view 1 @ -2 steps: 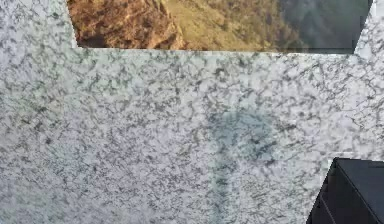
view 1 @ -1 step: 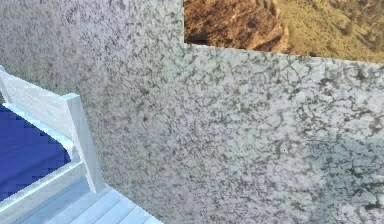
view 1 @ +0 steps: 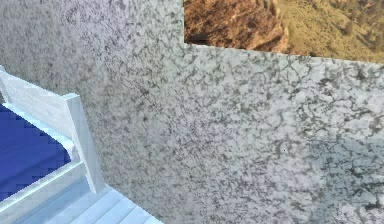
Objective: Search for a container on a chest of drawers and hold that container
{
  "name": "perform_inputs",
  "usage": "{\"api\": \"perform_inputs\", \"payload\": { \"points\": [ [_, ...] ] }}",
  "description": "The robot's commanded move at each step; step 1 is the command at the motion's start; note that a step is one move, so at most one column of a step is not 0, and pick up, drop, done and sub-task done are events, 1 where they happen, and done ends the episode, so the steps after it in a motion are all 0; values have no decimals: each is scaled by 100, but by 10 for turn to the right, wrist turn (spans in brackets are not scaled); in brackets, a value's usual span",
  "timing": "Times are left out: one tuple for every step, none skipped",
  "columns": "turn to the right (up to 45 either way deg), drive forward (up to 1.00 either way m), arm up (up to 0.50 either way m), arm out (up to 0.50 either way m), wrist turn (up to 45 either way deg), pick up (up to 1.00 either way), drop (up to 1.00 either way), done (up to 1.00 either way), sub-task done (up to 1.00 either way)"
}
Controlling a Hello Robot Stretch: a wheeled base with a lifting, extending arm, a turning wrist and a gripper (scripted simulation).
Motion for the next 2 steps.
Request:
{"api": "perform_inputs", "payload": {
  "points": [
    [0, 0, 38, 0, 0, 0, 0, 0, 0],
    [0, 0, 0, 50, 0, 0, 0, 0, 0]
  ]
}}
